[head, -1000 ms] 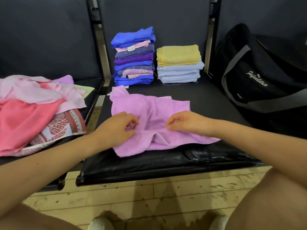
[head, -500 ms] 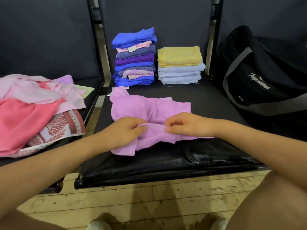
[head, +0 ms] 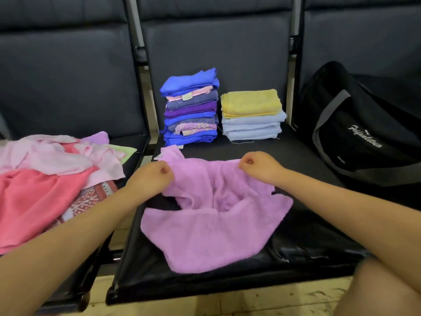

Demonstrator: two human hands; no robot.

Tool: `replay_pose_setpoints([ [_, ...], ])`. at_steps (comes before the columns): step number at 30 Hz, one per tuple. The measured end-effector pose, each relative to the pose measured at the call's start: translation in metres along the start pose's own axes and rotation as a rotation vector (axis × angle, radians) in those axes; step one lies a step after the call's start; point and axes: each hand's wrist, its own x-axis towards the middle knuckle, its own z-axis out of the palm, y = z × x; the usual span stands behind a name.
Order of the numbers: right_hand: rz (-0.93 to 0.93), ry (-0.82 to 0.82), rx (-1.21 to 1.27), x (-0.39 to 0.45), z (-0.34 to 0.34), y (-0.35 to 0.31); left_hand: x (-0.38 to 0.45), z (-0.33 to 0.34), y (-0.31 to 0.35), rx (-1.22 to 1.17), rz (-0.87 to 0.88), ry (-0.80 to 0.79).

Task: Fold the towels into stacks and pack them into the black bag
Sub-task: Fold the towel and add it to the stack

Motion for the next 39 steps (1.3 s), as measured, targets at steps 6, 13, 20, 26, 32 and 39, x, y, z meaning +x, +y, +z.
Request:
replay_pose_setpoints([
  [6,0.02,0.045,-0.194,0.052,0.023,0.008,0.038,0.018,-0.021,-0.1,-0.141,0.085],
  [13,0.172,-0.176,0.175,0.049,0.018,0.017,0.035,0.026,-0.013,-0.032,0.005,0.183],
  [20,0.451,0.319,0.998,0.059,-0.015,0.048,0.023,0.021,-0.023,-0.052,0.167,0.096],
  [26,0.51,0.5,0.47,0.054,-0.03,0.083,0.013,0.015,-0.027,0.054,0.185,-0.053],
  [32,0.4,0.296,0.115,0.045,-0.029,0.083,0.018,0.011,-0.013,-0.13,0.07,-0.062],
  [39,0.371,0.326,0.326,0.046,-0.024,0.072,0.065,0.035,0.019,-0.16,-0.054,0.022],
])
